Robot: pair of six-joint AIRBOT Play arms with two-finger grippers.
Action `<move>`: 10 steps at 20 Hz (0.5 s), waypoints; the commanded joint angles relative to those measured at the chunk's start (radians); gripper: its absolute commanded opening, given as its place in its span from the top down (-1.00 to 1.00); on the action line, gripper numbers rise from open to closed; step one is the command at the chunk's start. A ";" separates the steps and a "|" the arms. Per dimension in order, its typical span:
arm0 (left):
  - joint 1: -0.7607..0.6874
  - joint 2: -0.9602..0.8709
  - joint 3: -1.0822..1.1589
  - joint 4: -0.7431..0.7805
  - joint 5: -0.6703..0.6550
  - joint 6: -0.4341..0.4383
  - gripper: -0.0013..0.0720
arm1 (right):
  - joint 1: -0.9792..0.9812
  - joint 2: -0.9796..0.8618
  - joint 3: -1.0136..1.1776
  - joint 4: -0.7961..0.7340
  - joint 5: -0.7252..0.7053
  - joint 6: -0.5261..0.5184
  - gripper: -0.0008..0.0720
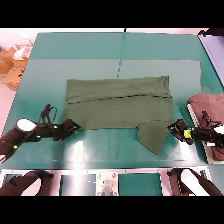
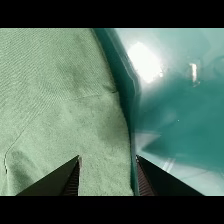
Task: Fold the shirts.
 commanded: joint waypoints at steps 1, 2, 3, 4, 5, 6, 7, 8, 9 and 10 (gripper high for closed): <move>-0.099 -0.026 -0.034 -0.063 0.257 -0.017 -0.38 | 0.001 -0.001 -0.001 -0.001 0.000 0.001 -0.25; -0.100 -0.047 -0.034 -0.068 0.275 -0.018 -0.38 | 0.001 -0.001 -0.001 -0.001 0.000 0.001 -0.25; -0.100 -0.079 -0.034 -0.091 0.288 -0.018 -0.38 | 0.001 -0.001 -0.001 -0.001 0.000 0.001 -0.25; -0.100 -0.105 -0.034 -0.129 0.297 -0.011 -0.38 | 0.001 -0.001 -0.001 0.000 0.001 0.001 -0.25; -0.100 -0.123 -0.033 -0.144 0.311 -0.003 -0.38 | 0.001 -0.001 -0.001 -0.001 0.001 0.001 -0.25; -0.100 -0.130 -0.031 -0.140 0.324 -0.002 -0.38 | 0.001 -0.001 -0.001 -0.001 0.001 0.001 -0.25; -0.100 -0.129 -0.030 -0.144 0.346 -0.005 -0.38 | 0.001 -0.001 -0.001 0.000 0.001 0.001 -0.25; -0.100 -0.130 -0.025 -0.144 0.356 -0.006 -0.38 | 0.001 -0.001 -0.001 -0.001 0.002 0.001 -0.25; -0.100 -0.130 -0.019 -0.142 0.355 -0.005 -0.28 | 0.001 -0.001 -0.001 -0.001 0.002 0.001 -0.25; -0.100 -0.129 -0.011 -0.130 0.352 -0.002 0.22 | 0.001 -0.001 -0.001 -0.001 0.006 0.001 -0.25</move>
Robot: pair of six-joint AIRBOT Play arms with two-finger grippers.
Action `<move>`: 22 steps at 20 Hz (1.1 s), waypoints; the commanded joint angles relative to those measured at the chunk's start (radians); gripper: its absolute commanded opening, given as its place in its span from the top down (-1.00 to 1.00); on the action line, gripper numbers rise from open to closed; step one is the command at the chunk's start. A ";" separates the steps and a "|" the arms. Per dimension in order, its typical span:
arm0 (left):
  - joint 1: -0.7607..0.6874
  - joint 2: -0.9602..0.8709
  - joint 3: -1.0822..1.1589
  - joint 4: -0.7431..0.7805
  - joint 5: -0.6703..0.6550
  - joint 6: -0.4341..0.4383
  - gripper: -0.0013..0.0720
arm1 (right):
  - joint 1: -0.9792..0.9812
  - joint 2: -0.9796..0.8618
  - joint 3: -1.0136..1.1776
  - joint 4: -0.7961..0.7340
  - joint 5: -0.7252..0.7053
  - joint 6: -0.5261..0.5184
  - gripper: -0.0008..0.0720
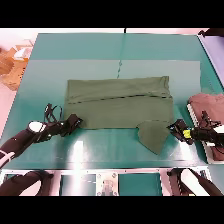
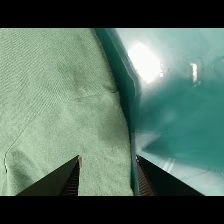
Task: Fold the shirts.
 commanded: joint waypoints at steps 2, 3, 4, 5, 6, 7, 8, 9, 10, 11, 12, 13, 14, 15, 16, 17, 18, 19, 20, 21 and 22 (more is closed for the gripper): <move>-0.003 -0.011 0.028 0.010 0.038 0.035 0.90 | 0.004 0.000 -0.001 0.000 0.025 0.001 -0.25; -0.003 -0.012 0.038 0.018 0.034 0.050 0.90 | 0.020 -0.002 -0.006 0.000 0.024 0.001 -0.25; -0.003 -0.012 0.046 0.021 0.023 0.066 0.90 | 0.041 -0.005 -0.016 0.000 0.024 0.002 -0.25; -0.003 -0.012 0.051 0.023 0.014 0.077 0.90 | 0.067 -0.005 -0.031 0.001 0.022 0.002 -0.25; -0.003 -0.012 0.051 0.023 0.010 0.079 0.90 | 0.092 -0.005 -0.044 0.005 0.015 0.005 -0.25; -0.003 -0.012 0.051 0.022 0.004 0.079 0.90 | 0.111 -0.005 -0.055 0.022 0.016 0.010 -0.25; -0.003 -0.011 0.051 0.022 0.000 0.079 0.90 | 0.120 -0.005 -0.063 0.046 0.018 0.009 -0.25; -0.003 -0.011 0.051 0.022 -0.005 0.079 0.90 | 0.126 -0.005 -0.067 0.066 0.025 0.009 -0.25; -0.003 -0.011 0.051 0.023 -0.011 0.079 0.90 | 0.125 -0.005 -0.067 0.074 0.034 0.008 -0.21; -0.003 -0.011 0.051 0.023 -0.016 0.080 0.90 | 0.125 -0.004 -0.064 0.074 0.035 0.004 0.11; 0.000 -0.011 0.055 0.028 -0.028 0.080 0.90 | 0.125 -0.004 -0.056 0.074 0.037 0.000 0.59; 0.011 -0.010 0.067 0.049 -0.059 0.080 0.90 | 0.125 -0.004 -0.037 0.073 0.046 -0.004 0.93; 0.031 -0.006 0.087 0.084 -0.108 0.080 0.91 | 0.124 -0.003 -0.009 0.073 0.060 -0.023 0.92; 0.056 0.002 0.114 0.140 -0.172 0.079 0.91 | 0.124 -0.002 0.032 0.067 0.086 -0.026 0.92; 0.086 0.011 0.141 0.201 -0.241 0.072 0.91 | 0.124 0.005 0.072 0.051 0.119 -0.025 0.93; 0.121 0.022 0.167 0.269 -0.315 0.049 0.91 | 0.124 0.023 0.109 0.037 0.154 -0.024 0.93; 0.152 0.030 0.191 0.330 -0.385 0.042 0.91 | 0.124 0.049 0.138 0.021 0.182 -0.014 0.93; 0.171 0.038 0.211 0.381 -0.441 0.042 0.91 | 0.124 0.081 0.154 0.002 0.199 0.008 0.93; 0.181 0.038 0.233 0.433 -0.500 0.042 0.91 | 0.124 0.117 0.162 -0.027 0.215 0.038 0.93; 0.180 0.038 0.250 0.489 -0.544 0.032 0.91 | 0.124 0.152 0.163 -0.067 0.235 0.067 0.93; 0.180 0.038 0.264 0.529 -0.584 0.017 0.91 | 0.124 0.175 0.163 -0.103 0.257 0.089 0.93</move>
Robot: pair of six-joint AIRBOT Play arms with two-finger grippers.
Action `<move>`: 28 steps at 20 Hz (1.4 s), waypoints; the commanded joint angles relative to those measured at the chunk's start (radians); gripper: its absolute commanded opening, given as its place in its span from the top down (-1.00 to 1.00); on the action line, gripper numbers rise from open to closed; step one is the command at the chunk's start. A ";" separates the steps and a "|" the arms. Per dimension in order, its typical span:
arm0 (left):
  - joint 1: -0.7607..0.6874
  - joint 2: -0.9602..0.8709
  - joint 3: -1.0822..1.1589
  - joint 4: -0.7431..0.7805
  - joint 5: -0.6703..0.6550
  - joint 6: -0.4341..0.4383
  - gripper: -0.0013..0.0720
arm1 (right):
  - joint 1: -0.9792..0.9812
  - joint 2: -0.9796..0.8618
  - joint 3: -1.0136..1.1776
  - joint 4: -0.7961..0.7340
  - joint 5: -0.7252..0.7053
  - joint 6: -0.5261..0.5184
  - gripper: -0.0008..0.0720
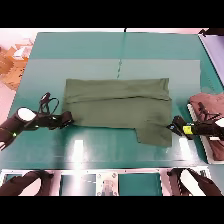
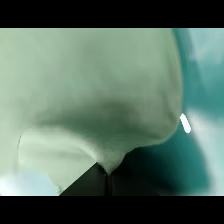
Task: Fold the shirts.
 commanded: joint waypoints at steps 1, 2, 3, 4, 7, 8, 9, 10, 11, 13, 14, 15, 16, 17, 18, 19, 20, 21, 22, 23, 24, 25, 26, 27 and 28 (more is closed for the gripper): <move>0.029 0.008 0.065 0.184 -0.208 -0.026 0.91 | 0.001 0.088 0.031 -0.112 0.096 0.076 0.93; 0.029 0.008 0.084 0.185 -0.230 -0.025 0.91 | 0.001 0.103 0.032 -0.114 0.099 0.087 0.93; 0.028 0.008 0.106 0.182 -0.240 -0.024 0.91 | 0.002 0.110 0.041 -0.101 0.098 0.087 0.93; 0.028 0.007 0.137 0.182 -0.244 -0.024 0.91 | 0.002 0.109 0.059 -0.086 0.097 0.086 0.93; 0.028 -0.020 0.244 0.181 -0.243 -0.011 0.91 | 0.003 0.080 0.159 -0.031 0.054 0.077 0.93; 0.028 -0.046 0.290 0.179 -0.243 -0.002 0.91 | 0.008 0.055 0.198 -0.012 0.034 0.073 0.93; 0.028 -0.076 0.335 0.179 -0.243 0.002 0.91 | 0.022 0.014 0.244 0.004 0.017 0.070 0.93; 0.028 -0.116 0.386 0.179 -0.243 0.002 0.91 | 0.047 -0.039 0.294 0.015 0.002 0.070 0.93; 0.028 -0.160 0.436 0.176 -0.242 0.002 0.91 | 0.076 -0.096 0.342 0.026 -0.019 0.065 0.93; 0.028 -0.262 0.537 0.156 -0.229 0.010 0.91 | 0.135 -0.230 0.442 0.030 -0.080 0.063 0.93; 0.027 -0.317 0.585 0.138 -0.214 0.011 0.91 | 0.157 -0.306 0.496 0.030 -0.108 0.063 0.93; 0.027 -0.375 0.631 0.109 -0.188 0.020 0.91 | 0.173 -0.378 0.544 0.031 -0.129 0.063 0.93; 0.021 -0.432 0.672 0.085 -0.151 0.037 0.91 | 0.188 -0.455 0.594 0.037 -0.151 0.063 0.93; 0.005 -0.497 0.716 0.084 -0.115 0.037 0.91 | 0.200 -0.526 0.639 0.040 -0.169 0.063 0.93; -0.013 -0.560 0.754 0.084 -0.085 0.037 0.91 | 0.209 -0.601 0.687 0.041 -0.188 0.063 0.93; -0.031 -0.620 0.794 0.084 -0.056 0.035 0.91 | 0.214 -0.668 0.732 0.042 -0.198 0.063 0.93; -0.044 -0.678 0.838 0.083 -0.020 0.035 0.91 | 0.219 -0.735 0.778 0.048 -0.203 0.063 0.92; -0.047 -0.719 0.875 0.076 0.022 0.035 0.90 | 0.220 -0.793 0.820 0.048 -0.205 0.063 0.93; -0.047 -0.745 0.903 0.064 0.059 0.034 0.90 | 0.220 -0.848 0.863 0.048 -0.206 0.063 0.92; -0.045 -0.758 0.927 0.061 0.089 0.034 0.49 | 0.218 -0.889 0.900 0.048 -0.205 0.063 0.91; -0.045 -0.758 0.943 0.062 0.106 0.034 -0.53 | 0.215 -0.919 0.938 0.047 -0.198 0.061 0.70; -0.043 -0.756 0.964 0.072 0.104 0.035 -0.97 | 0.209 -0.932 0.969 0.047 -0.182 0.047 0.34; -0.035 -0.756 0.995 0.084 0.079 0.035 -0.96 | 0.196 -0.931 0.998 0.044 -0.163 0.011 0.11; -0.017 -0.756 1.035 0.086 0.038 0.035 -0.96 | 0.179 -0.931 1.032 0.044 -0.123 -0.019 0.02; 0.004 -0.756 1.075 0.086 -0.007 0.034 -0.96 | 0.153 -0.931 1.064 0.043 -0.066 -0.051 -0.15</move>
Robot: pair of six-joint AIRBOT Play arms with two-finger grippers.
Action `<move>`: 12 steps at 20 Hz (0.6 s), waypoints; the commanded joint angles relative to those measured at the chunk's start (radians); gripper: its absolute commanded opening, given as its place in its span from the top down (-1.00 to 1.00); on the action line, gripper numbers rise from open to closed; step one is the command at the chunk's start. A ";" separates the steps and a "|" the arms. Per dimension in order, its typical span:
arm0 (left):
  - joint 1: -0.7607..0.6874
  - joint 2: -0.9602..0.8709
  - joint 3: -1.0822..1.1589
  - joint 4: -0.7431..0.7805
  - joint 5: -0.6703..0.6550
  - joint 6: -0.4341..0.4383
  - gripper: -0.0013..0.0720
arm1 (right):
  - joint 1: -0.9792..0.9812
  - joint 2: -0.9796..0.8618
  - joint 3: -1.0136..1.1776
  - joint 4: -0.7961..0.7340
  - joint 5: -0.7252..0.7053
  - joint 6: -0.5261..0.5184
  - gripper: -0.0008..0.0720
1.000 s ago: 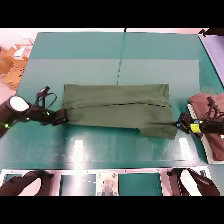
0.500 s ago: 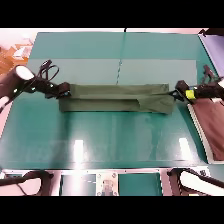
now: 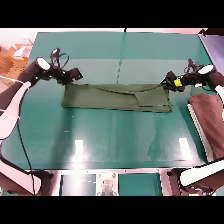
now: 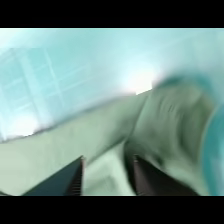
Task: Fold the shirts.
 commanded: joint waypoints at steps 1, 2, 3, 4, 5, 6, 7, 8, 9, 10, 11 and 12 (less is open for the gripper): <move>0.051 -0.018 0.134 0.008 -0.096 -0.002 -0.96 | -0.063 -0.041 0.116 -0.002 0.141 -0.108 -0.41; 0.072 -0.018 0.165 0.007 -0.150 -0.013 -0.96 | -0.092 -0.041 0.124 -0.001 0.180 -0.157 -0.51; 0.090 -0.019 0.192 0.004 -0.210 -0.031 -0.96 | -0.122 -0.042 0.123 -0.002 0.211 -0.193 -0.52; 0.101 -0.019 0.210 0.000 -0.258 -0.037 -0.96 | -0.154 -0.050 0.121 -0.003 0.244 -0.211 -0.52; 0.108 -0.019 0.223 -0.004 -0.299 -0.037 -0.96 | -0.177 -0.063 0.121 0.000 0.277 -0.232 -0.52; 0.111 -0.017 0.225 -0.009 -0.323 -0.037 -0.96 | -0.196 -0.084 0.122 0.002 0.311 -0.257 -0.63; 0.110 -0.017 0.225 -0.016 -0.339 -0.037 -0.96 | -0.205 -0.109 0.122 0.010 0.349 -0.287 -0.65; 0.110 -0.018 0.225 -0.031 -0.348 -0.037 -0.96 | -0.208 -0.137 0.122 0.024 0.385 -0.327 -0.66; 0.110 -0.018 0.225 -0.046 -0.351 -0.037 -0.95 | -0.208 -0.164 0.122 0.044 0.423 -0.362 -0.68; 0.110 -0.018 0.225 -0.064 -0.352 -0.037 -0.96 | -0.206 -0.194 0.122 0.080 0.458 -0.402 -0.68; 0.110 -0.018 0.225 -0.083 -0.352 -0.037 -0.96 | -0.206 -0.220 0.122 0.131 0.484 -0.442 -0.68; 0.110 -0.018 0.225 -0.100 -0.352 -0.037 -0.96 | -0.206 -0.241 0.122 0.182 0.504 -0.479 -0.68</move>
